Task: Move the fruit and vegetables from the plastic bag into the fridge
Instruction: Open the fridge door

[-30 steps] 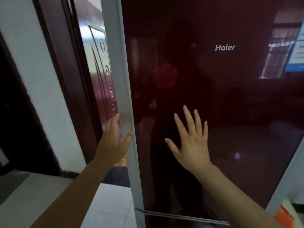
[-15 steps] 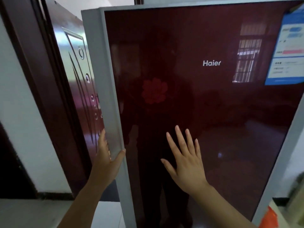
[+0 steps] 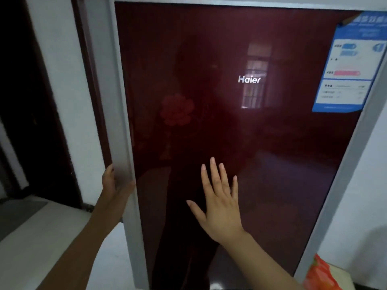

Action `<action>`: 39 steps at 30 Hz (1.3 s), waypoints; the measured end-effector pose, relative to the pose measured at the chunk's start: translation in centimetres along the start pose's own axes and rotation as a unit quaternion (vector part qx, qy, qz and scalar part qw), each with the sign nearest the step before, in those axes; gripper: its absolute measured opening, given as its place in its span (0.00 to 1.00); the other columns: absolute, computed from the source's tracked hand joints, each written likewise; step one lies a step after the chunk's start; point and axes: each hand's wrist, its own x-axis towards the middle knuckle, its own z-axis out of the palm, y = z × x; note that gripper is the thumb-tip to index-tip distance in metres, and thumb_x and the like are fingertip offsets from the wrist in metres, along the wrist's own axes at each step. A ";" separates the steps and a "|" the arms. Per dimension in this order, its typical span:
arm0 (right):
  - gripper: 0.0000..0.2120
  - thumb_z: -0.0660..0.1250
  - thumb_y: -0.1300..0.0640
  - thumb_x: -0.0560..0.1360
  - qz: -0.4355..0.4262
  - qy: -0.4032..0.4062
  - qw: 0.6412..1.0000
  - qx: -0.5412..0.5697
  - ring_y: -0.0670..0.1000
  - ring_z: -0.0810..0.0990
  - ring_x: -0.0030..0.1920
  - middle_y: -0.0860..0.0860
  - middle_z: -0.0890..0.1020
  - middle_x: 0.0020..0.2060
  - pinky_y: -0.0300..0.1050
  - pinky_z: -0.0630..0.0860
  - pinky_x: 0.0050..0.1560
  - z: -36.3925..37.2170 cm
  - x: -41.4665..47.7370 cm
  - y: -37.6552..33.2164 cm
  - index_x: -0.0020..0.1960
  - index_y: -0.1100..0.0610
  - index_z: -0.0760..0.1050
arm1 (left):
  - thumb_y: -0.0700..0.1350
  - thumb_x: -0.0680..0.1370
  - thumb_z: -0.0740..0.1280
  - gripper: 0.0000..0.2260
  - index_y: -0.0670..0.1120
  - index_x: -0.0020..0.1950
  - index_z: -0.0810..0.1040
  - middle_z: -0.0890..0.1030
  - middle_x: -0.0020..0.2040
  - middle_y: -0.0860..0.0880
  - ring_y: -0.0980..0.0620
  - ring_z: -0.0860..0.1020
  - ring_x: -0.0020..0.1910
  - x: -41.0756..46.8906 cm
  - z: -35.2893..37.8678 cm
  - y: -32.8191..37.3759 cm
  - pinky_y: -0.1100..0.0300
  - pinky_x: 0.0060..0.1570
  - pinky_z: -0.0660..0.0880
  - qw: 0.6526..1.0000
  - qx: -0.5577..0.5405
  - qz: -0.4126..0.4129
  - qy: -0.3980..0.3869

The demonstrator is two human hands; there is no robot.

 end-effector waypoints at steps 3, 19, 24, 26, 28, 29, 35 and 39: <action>0.41 0.55 0.36 0.75 -0.010 -0.001 0.999 0.039 0.51 0.32 0.74 0.47 0.33 0.74 0.58 0.36 0.70 -1.5 -2.8 -1.0 0.75 0.51 0.35 | 0.51 0.71 0.65 0.29 0.64 0.68 0.55 0.66 0.67 0.63 0.56 0.65 0.69 -5.6 -1.4 1.3 0.47 0.69 0.63 1.000 0.001 0.014 0.014; 0.35 0.65 0.44 0.74 -0.077 -0.056 0.967 0.238 0.41 0.51 0.74 0.40 0.49 0.75 0.28 0.57 0.65 -13.2 -22.5 -3.6 0.75 0.46 0.52 | 0.42 0.77 0.65 0.25 0.59 0.69 0.61 0.72 0.61 0.66 0.75 0.70 0.57 -30.6 -1.8 9.9 0.76 0.47 0.72 0.995 0.087 0.040 -0.017; 0.32 0.65 0.44 0.74 -0.050 -0.090 0.963 0.248 0.40 0.57 0.72 0.40 0.55 0.73 0.33 0.57 0.68 -19.1 -31.3 -2.4 0.74 0.47 0.57 | 0.50 0.76 0.65 0.19 0.61 0.65 0.66 0.72 0.58 0.65 0.74 0.70 0.55 -40.3 1.3 11.1 0.79 0.42 0.70 0.995 0.080 0.022 -0.063; 0.31 0.64 0.43 0.74 -0.043 -0.101 0.966 0.233 0.39 0.58 0.71 0.41 0.57 0.72 0.30 0.56 0.67 -21.4 -34.2 -1.7 0.74 0.48 0.58 | 0.54 0.75 0.65 0.16 0.64 0.60 0.66 0.72 0.55 0.66 0.76 0.71 0.53 -43.6 2.6 11.2 0.75 0.46 0.74 0.991 0.092 0.011 -0.101; 0.31 0.61 0.40 0.74 -0.039 -0.108 0.972 0.203 0.40 0.59 0.71 0.43 0.58 0.72 0.31 0.57 0.68 -23.3 -36.6 -0.9 0.74 0.48 0.57 | 0.49 0.76 0.66 0.18 0.66 0.59 0.64 0.71 0.54 0.67 0.77 0.70 0.52 -46.0 3.8 11.6 0.74 0.46 0.74 0.982 0.121 0.008 -0.146; 0.31 0.60 0.40 0.74 -0.032 -0.112 0.974 0.192 0.40 0.58 0.71 0.44 0.58 0.73 0.31 0.56 0.68 -24.1 -37.6 -0.4 0.74 0.48 0.56 | 0.48 0.76 0.66 0.20 0.67 0.60 0.62 0.71 0.56 0.67 0.75 0.70 0.54 -47.0 4.4 11.8 0.74 0.46 0.72 0.975 0.137 0.018 -0.175; 0.31 0.64 0.45 0.75 0.040 -0.096 0.974 0.202 0.30 0.53 0.66 0.37 0.58 0.69 0.23 0.53 0.65 -28.7 -42.9 2.3 0.73 0.44 0.54 | 0.47 0.75 0.67 0.24 0.72 0.59 0.61 0.67 0.60 0.70 0.69 0.68 0.60 -51.0 7.9 13.2 0.66 0.59 0.67 0.940 0.167 0.055 -0.293; 0.32 0.61 0.40 0.74 0.110 -0.076 0.968 0.211 0.37 0.61 0.68 0.41 0.62 0.70 0.39 0.67 0.67 -30.8 -45.9 4.7 0.73 0.47 0.58 | 0.43 0.75 0.67 0.27 0.67 0.64 0.59 0.61 0.63 0.71 0.67 0.63 0.63 -52.2 11.0 13.7 0.64 0.64 0.62 0.941 0.162 0.080 -0.287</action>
